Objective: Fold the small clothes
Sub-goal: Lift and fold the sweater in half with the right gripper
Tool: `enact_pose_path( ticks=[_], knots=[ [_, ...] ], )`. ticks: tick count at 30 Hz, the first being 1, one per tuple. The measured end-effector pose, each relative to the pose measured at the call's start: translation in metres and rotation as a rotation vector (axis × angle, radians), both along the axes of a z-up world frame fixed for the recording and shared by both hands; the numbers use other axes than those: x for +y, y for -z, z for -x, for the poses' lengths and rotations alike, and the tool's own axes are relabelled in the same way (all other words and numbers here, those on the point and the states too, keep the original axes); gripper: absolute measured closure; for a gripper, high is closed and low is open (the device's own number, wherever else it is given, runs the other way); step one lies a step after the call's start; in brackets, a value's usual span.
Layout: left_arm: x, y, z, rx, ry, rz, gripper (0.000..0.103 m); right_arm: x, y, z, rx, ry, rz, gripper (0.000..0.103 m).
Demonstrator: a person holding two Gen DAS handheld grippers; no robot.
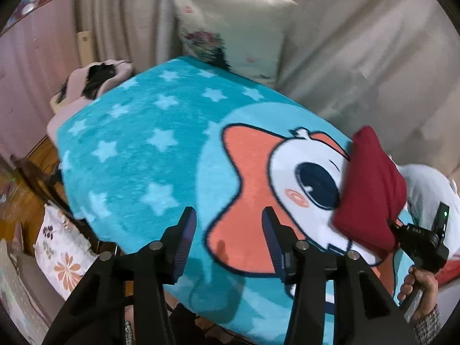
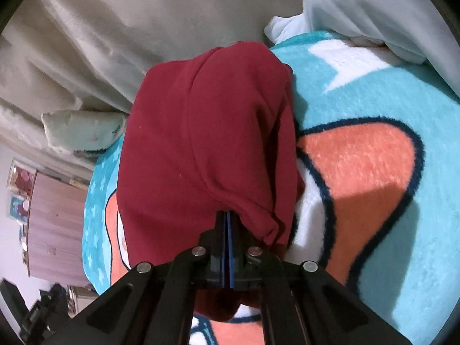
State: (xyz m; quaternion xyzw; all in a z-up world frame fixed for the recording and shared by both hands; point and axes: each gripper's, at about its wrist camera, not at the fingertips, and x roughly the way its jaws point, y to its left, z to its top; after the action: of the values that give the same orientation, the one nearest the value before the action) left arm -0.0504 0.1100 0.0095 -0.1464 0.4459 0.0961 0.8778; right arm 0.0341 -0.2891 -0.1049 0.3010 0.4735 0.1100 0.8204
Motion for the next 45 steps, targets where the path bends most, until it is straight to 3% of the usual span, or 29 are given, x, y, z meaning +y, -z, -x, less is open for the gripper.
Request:
enact_pose_path(
  ticks=[7, 18, 19, 20, 21, 22, 32, 39, 45],
  knots=[
    [0.016, 0.002, 0.022, -0.003, -0.050, 0.000, 0.051, 0.015, -0.004, 0.000, 0.011, 0.024, -0.007, 0.103],
    [0.016, 0.003, 0.046, -0.007, -0.065, 0.010, 0.050, -0.002, -0.013, 0.024, -0.006, 0.045, 0.004, 0.102],
    [0.014, 0.003, 0.046, -0.008, -0.060, 0.009, 0.050, -0.004, -0.014, 0.026, -0.005, 0.051, 0.020, 0.098],
    [0.013, 0.003, 0.047, -0.010, -0.055, 0.009, 0.050, -0.006, -0.016, 0.029, 0.003, 0.066, 0.053, 0.086],
    [0.011, 0.002, 0.048, -0.011, -0.049, 0.007, 0.050, -0.009, -0.016, 0.033, 0.016, 0.090, 0.097, 0.051],
    [0.009, 0.002, 0.049, -0.014, -0.044, 0.003, 0.050, -0.015, -0.016, 0.038, 0.010, 0.108, 0.107, 0.042],
    [-0.001, 0.010, 0.049, 0.016, -0.008, -0.015, 0.047, -0.048, -0.017, 0.074, -0.028, 0.194, 0.107, 0.042],
    [-0.010, 0.020, 0.003, 0.046, 0.085, 0.075, 0.041, -0.032, -0.026, 0.069, -0.054, 0.155, 0.094, 0.042],
    [-0.056, 0.045, -0.083, 0.110, 0.285, 0.172, 0.041, -0.032, -0.046, 0.040, -0.082, 0.145, 0.108, 0.035]
  ],
)
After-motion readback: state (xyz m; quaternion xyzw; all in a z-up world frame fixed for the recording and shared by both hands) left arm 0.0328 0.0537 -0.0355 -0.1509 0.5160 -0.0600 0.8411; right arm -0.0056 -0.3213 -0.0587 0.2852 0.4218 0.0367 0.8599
